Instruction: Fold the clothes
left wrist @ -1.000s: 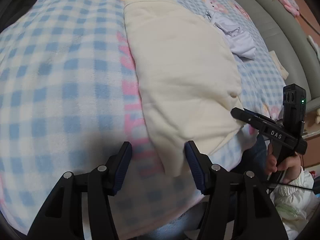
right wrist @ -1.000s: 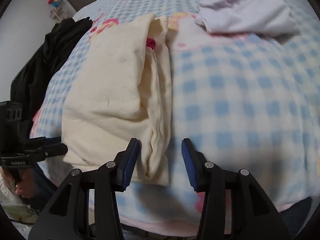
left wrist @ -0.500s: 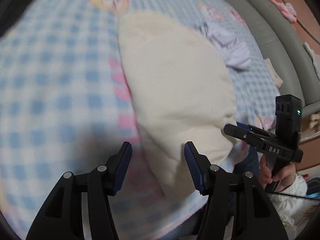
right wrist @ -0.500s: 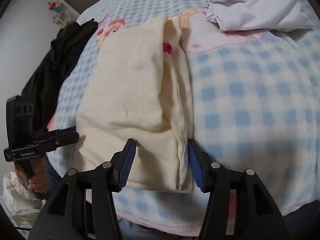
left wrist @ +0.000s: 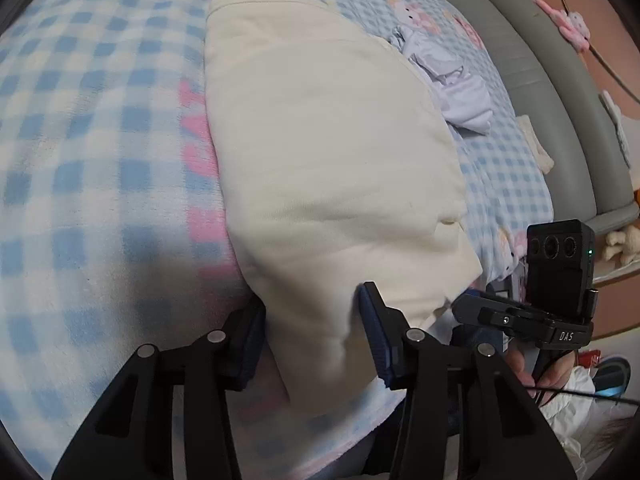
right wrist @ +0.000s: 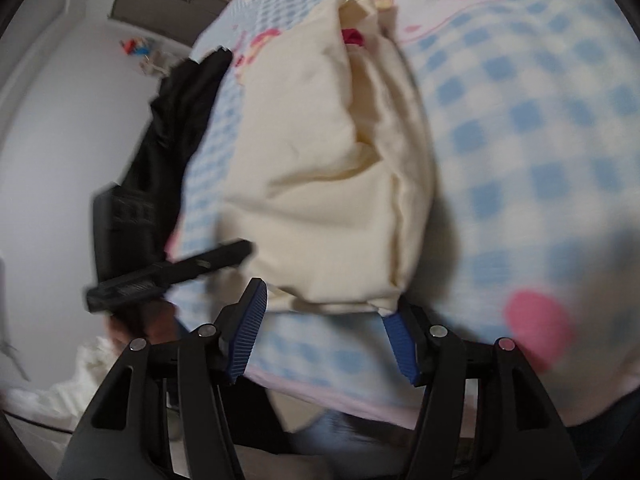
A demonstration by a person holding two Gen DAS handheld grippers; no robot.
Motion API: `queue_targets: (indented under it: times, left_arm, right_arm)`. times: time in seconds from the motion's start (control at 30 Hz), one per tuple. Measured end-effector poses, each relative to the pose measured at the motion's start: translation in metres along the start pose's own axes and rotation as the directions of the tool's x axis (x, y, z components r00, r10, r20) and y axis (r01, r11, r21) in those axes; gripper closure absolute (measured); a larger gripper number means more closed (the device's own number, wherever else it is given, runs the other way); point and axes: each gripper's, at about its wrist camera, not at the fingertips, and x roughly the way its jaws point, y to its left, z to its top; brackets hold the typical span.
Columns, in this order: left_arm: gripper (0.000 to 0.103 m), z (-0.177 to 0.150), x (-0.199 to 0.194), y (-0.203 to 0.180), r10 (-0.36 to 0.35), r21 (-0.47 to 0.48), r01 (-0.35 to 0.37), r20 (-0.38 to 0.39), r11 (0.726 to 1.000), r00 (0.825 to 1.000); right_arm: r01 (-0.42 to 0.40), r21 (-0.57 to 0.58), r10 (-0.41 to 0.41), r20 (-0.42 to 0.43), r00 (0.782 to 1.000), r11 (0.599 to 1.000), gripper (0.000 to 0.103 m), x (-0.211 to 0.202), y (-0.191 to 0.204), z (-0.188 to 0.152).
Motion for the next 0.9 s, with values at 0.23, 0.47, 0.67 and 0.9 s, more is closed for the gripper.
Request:
queue_targets:
  times: [0.23,0.47,0.67,0.9]
  left_arm:
    - [0.07,-0.002,0.002,0.0,0.034,-0.039,-0.033,0.019,0.999,0.999]
    - [0.078,0.003,-0.019,-0.063,0.041,0.095,-0.047,0.074,0.994,0.996]
    - [0.078,0.007,0.011,-0.085,0.03,0.135,-0.031,0.003,0.99,1.0]
    - [0.06,0.008,0.005,-0.022,-0.085,-0.068,0.085,0.001,0.994,0.996]
  right_arm:
    - [0.041,0.073,-0.043,0.027,0.999,0.997,0.053,0.037,0.002,0.006]
    - [0.108,-0.051,-0.089,0.293,0.952,0.993,0.083,-0.019,0.031,0.01]
    - [0.081,-0.035,-0.058,0.431,0.901,0.996,0.08,-0.06,0.025,0.027]
    - [-0.043,0.218,-0.001,0.197,0.98,0.975,0.068,-0.016,-0.037,-0.003]
